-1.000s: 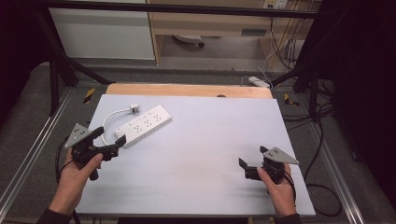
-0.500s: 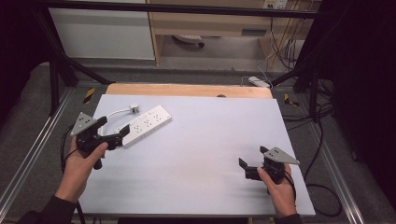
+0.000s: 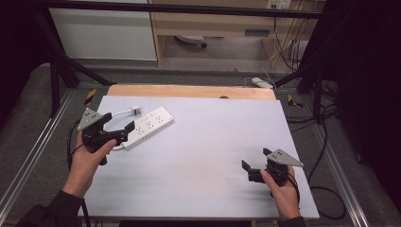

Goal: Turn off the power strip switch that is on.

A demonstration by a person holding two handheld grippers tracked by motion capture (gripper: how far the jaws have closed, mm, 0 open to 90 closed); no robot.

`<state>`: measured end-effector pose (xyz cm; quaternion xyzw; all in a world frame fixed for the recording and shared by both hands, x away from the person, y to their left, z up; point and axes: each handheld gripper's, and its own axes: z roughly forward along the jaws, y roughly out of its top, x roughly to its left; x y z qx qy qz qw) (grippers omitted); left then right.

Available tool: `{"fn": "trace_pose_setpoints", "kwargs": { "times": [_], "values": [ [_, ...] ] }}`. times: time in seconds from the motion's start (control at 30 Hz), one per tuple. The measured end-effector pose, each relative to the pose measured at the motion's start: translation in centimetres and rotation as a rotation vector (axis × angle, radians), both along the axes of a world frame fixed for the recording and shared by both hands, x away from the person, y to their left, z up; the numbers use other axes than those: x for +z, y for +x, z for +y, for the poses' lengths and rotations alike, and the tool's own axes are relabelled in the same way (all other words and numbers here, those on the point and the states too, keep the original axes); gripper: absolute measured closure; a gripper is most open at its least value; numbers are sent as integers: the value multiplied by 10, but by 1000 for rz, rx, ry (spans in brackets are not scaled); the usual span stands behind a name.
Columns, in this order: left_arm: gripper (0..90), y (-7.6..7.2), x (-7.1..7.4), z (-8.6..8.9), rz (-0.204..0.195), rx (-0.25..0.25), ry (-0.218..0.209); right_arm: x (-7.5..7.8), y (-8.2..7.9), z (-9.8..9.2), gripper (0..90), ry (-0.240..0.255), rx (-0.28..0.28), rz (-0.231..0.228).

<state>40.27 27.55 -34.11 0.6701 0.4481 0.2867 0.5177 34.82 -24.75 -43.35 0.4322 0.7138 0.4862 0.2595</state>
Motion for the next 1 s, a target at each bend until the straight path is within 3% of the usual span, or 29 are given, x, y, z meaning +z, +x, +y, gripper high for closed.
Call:
{"fn": "trace_pose_setpoints", "kwargs": {
  "times": [0.47, 1.0],
  "values": [
    [65, 25, -1, -8, 10, 23, -10, -1, 1, 1, 20, -4, 13, 0],
    [75, 55, -10, -13, -12, 63, -2, 0, 1, -1, 20, 2, 17, -5]
  ]
}}
